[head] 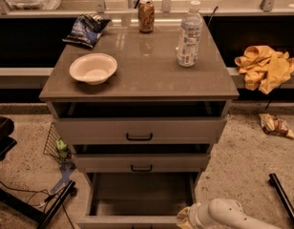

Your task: Open bottom drawer

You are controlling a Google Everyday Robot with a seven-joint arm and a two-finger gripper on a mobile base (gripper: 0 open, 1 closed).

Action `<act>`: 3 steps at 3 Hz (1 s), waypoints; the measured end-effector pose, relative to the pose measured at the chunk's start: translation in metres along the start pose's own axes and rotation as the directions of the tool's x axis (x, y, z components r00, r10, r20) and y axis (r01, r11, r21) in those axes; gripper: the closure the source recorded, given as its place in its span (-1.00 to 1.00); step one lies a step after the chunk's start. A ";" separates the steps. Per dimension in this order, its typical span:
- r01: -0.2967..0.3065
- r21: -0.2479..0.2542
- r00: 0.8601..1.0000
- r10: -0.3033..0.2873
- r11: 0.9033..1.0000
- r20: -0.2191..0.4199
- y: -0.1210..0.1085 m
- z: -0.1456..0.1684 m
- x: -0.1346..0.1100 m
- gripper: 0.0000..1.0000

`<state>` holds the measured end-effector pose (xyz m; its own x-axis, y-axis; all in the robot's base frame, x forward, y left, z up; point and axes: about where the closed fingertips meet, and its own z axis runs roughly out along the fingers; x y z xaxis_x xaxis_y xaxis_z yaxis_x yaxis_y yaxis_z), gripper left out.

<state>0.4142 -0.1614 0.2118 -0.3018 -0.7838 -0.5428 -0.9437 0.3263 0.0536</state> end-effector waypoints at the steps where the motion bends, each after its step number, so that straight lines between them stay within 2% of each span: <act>1: -0.071 0.013 0.997 0.070 0.997 0.014 0.028 -0.015 0.010 1.00; 2: -0.268 0.054 0.963 0.265 0.962 0.054 0.093 -0.062 0.036 1.00; 3: -0.396 0.098 0.917 0.387 0.913 0.100 0.165 -0.103 0.057 1.00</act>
Offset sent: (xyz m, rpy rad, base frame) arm -0.2686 -0.0615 0.0758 0.1426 0.2077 -0.5303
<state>0.2270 -0.2069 0.2763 -0.6287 -0.5391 -0.5604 -0.7285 0.6604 0.1819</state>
